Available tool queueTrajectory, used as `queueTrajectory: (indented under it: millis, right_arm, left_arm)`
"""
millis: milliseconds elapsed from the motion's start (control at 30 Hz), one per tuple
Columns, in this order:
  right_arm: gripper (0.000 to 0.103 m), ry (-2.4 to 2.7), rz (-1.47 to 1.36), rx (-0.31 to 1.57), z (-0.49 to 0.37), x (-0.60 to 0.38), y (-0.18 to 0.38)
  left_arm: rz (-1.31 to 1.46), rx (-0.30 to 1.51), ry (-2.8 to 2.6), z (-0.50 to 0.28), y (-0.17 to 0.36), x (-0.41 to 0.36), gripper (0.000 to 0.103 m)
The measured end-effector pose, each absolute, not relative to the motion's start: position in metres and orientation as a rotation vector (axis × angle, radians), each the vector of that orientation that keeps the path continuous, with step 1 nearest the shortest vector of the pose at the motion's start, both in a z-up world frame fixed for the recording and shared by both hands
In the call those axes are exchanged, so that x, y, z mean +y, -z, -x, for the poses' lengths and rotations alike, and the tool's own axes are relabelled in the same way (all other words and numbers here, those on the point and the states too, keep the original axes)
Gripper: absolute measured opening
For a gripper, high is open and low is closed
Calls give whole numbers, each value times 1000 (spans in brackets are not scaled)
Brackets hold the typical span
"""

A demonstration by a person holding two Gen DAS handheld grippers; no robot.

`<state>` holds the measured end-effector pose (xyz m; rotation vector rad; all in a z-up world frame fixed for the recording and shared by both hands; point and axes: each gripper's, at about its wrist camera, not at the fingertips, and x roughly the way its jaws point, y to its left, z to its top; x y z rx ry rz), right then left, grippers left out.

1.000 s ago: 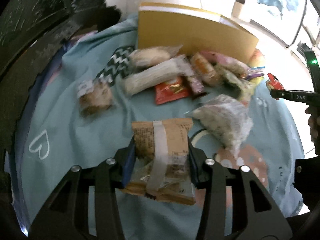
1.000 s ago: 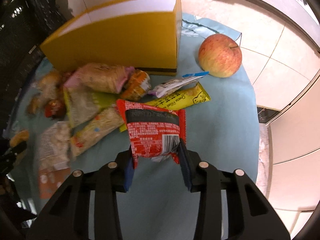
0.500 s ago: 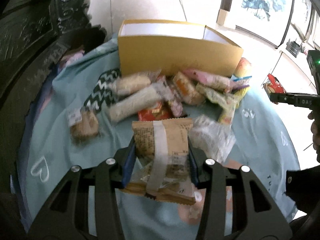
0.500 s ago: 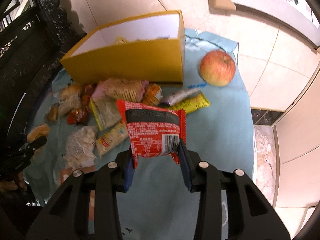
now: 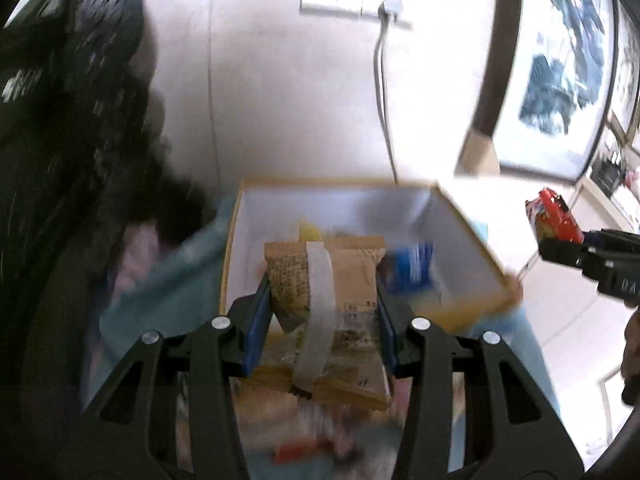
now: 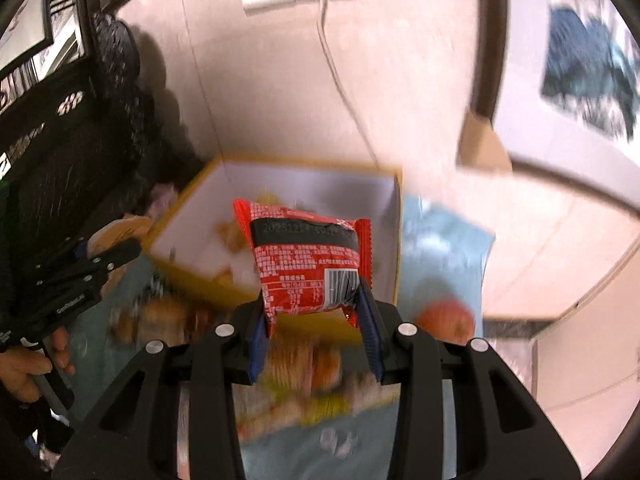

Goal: Organize snacks
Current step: 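Lift both snacks over the yellow box and open both tools to drop them, then grasp the clear bag of white sweets with the left tool while the right grasps the yellow cracker stick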

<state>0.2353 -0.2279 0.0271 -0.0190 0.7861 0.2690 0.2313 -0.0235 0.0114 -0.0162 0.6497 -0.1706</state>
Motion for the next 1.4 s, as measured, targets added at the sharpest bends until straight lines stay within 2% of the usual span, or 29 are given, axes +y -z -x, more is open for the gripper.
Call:
queueTrajectory:
  millis: [67,100,133,167,233,433,667,833,1033,1300,1400]
  right_arm:
    - [43,-256,-1,770,-261,-225,-43]
    - [47,-256,-21,769,-274,-224,-49]
    - [67,-247,-36,773,-289,-224,-52]
    - [81,-232,-31,785,-297,-223,-51]
    - [89,-179,14,824,-310,-223,-43]
    - [89,-166,-6,886,-283,-245,-4]
    - [89,-97,-85,1058,-205,-274,82]
    - [89,-51,-106,1169,-166,-275,137]
    - [89,-34,-124,1165,-166,-267,152]
    - [89,28,-81,1160,-198,-249,163]
    - [85,52,-68,1177,-208,-250,171]
  left_arm:
    - [-4,621,151,-254,-30,-30,49]
    - [-14,613,138,-266,-37,-32,55]
    - [-27,621,119,-282,-41,-35,84]
    - [-35,635,91,-295,-42,-36,99]
    - [-45,657,38,-309,-36,-33,99]
    - [-66,730,57,-285,3,-21,99]
    - [-55,795,150,-191,71,-30,99]
    - [-152,868,260,-124,120,-61,99]
    - [-212,962,286,-105,164,-85,99]
    - [-137,980,208,-105,178,-57,101]
    - [-130,984,204,-100,183,-44,101]
